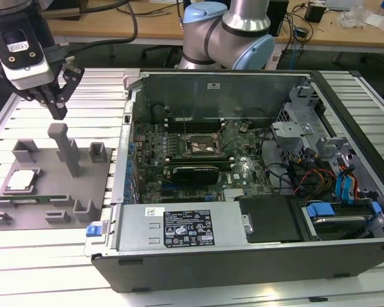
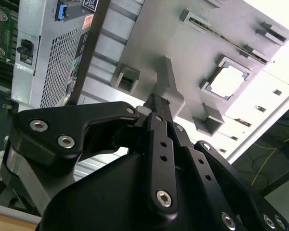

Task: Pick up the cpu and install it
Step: 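Reach for the cpu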

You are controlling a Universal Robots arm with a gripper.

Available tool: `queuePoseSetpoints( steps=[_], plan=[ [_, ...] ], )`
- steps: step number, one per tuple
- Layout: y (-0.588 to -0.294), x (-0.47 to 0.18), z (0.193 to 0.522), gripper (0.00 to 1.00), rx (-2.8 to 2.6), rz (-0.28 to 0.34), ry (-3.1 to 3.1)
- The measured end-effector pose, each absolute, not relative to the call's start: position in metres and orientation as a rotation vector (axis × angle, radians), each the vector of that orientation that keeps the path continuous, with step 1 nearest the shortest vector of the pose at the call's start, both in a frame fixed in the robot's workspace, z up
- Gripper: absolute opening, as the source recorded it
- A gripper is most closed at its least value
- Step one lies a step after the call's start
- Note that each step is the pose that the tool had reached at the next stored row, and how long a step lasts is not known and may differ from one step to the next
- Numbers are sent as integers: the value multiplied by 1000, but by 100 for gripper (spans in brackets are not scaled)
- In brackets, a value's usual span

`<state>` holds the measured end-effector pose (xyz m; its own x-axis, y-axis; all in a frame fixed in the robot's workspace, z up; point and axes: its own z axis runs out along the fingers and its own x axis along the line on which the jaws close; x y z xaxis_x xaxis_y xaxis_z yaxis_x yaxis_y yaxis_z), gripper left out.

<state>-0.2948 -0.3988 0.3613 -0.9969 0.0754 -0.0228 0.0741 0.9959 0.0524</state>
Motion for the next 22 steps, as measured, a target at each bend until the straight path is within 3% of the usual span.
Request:
queuePoseSetpoints(
  steps=[22],
  plan=[
    [-399,-328,352,11,117,81,3114]
  ],
)
